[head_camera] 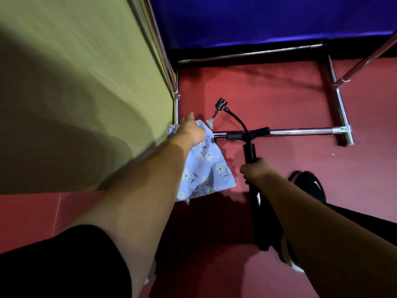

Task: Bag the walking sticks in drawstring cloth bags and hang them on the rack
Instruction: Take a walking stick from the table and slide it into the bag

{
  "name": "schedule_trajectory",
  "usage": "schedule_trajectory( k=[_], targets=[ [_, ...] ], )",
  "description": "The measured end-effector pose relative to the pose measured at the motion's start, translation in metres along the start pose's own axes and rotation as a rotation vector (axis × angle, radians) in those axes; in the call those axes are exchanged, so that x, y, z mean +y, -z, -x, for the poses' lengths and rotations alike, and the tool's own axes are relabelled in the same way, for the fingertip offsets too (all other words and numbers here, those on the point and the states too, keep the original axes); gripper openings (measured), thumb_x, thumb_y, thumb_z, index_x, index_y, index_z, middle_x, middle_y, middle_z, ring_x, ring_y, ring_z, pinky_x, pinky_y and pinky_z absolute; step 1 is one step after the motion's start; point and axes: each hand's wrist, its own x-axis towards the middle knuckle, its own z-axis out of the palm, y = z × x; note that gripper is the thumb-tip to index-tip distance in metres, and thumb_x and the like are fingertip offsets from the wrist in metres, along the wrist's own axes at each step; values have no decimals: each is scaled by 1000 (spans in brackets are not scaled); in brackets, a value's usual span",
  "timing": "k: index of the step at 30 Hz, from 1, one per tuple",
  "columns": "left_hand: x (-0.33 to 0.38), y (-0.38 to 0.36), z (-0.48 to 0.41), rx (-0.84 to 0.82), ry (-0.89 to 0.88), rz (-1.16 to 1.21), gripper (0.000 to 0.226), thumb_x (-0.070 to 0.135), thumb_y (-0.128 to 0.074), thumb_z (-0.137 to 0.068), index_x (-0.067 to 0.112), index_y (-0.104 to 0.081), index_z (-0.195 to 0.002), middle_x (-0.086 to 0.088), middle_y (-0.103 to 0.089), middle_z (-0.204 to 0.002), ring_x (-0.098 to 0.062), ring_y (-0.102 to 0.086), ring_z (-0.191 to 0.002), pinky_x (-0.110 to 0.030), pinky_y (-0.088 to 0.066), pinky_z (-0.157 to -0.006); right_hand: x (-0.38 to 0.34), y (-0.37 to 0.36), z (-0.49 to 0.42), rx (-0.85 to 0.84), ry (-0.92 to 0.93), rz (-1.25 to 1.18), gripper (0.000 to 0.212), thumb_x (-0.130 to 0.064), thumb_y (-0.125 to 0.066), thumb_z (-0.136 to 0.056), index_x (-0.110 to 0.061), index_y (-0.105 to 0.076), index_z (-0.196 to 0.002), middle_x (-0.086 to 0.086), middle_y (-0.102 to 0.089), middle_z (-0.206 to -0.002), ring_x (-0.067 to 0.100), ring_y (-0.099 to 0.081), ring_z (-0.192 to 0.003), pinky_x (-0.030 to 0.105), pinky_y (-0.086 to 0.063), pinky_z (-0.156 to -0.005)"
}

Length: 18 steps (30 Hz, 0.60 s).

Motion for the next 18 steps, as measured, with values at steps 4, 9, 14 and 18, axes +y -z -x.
schedule_trajectory(
  k=[4, 9, 14, 18],
  targets=[
    [-8, -5, -6, -29, 33, -95, 78, 35, -58, -97, 18, -25, -166, -14, -47, -161, -37, -52, -142, -46, -47, -113, 11, 7, -9, 20, -14, -37, 49, -39, -69, -49, -4, -70, -83, 17, -73, -65, 44, -76, -73, 62, -65, -75],
    [-21, -16, -11, -42, 44, -118, 95, 49, -60, -84, 22, -20, -166, -11, -51, -157, -38, -61, -131, -48, -54, -105, 2, 10, 3, 62, -14, -27, 28, -28, -66, -66, -6, -70, -83, 18, -77, -73, 42, -78, -78, 60, -65, -79],
    [-19, -21, -14, -73, 6, -269, 36, 24, -58, -103, 1, -62, -131, -17, -69, -131, -35, -67, -119, -28, -41, -80, -6, 3, 9, 14, 14, -45, 38, -35, -64, -60, -5, -70, -82, 17, -75, -70, 44, -78, -81, 58, -64, -80],
    [-27, -24, -13, 87, -69, -398, 34, 30, -59, -96, 8, -72, -119, -19, -64, -130, -36, -60, -126, -32, -48, -97, -6, 1, 12, 24, 30, -34, 37, -35, -63, -60, -7, -71, -84, 15, -76, -72, 42, -78, -82, 56, -65, -81]
  ],
)
